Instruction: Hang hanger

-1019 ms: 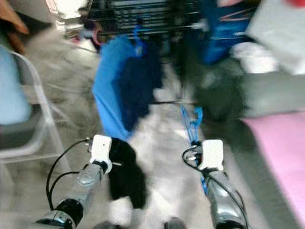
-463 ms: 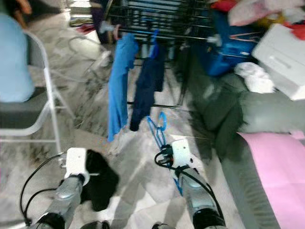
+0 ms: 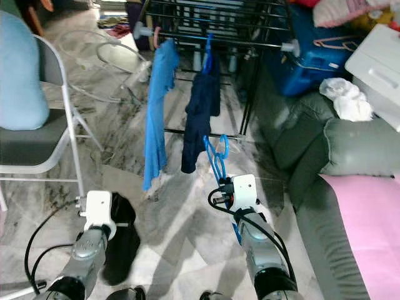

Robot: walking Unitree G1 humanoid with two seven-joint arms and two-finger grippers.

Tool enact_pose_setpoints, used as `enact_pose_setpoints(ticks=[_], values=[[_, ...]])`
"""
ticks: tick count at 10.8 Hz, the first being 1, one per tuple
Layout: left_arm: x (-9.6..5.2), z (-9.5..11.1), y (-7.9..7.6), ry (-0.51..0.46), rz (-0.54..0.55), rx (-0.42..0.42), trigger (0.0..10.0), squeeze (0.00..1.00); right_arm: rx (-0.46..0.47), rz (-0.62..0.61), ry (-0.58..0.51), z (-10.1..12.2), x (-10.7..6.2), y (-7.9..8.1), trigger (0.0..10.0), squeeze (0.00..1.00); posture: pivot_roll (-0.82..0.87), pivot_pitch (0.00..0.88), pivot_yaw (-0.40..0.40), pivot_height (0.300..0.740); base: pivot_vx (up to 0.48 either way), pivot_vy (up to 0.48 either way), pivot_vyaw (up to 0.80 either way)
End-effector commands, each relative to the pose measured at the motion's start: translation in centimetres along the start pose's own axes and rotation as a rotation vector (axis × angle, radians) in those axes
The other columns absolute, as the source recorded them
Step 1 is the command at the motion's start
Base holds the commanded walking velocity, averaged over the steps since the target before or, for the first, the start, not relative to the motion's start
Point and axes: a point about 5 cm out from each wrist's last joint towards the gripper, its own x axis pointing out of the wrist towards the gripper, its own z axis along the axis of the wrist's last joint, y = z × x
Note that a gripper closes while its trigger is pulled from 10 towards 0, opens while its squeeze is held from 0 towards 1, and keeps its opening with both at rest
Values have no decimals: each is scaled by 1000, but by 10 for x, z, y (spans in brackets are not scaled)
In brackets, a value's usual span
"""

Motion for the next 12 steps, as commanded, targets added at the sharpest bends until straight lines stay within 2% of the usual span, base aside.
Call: enact_pose_setpoints(ticks=[1, 3, 7, 8, 9, 12], values=[[0, 2, -4, -14, -15, 0, 10000, 0, -7, 1, -14, -1, -3, 1, 10000, 0, -20, 123, -44, 740, -319, 0, 0], [2, 3, -15, -5, -35, -5, 10000, 0, -13, -3, 7, -7, -7, -1, 10000, 0, -30, 113, -51, 740, -322, 0, 0], [5, 10, -16, -32, -52, -9, 10000, 0, -7, -13, -24, 3, -2, -1, 10000, 0, -22, 119, -26, 740, -325, 0, 0], [6, 18, -18, -68, -74, -15, 10000, 0, 2, -21, -35, 4, -3, 0, 10000, 0, -16, 130, -20, 740, -322, 0, 0], [7, 26, -23, -108, -100, -9, 10000, 0, 5, -25, -36, 3, -5, 2, 10000, 0, -15, 142, -16, 740, 0, 0, 0], [4, 26, -25, -113, -116, -8, 10000, 0, 2, -34, -24, -2, -10, 2, 10000, 0, -15, 167, -8, 740, -166, 0, 0]])
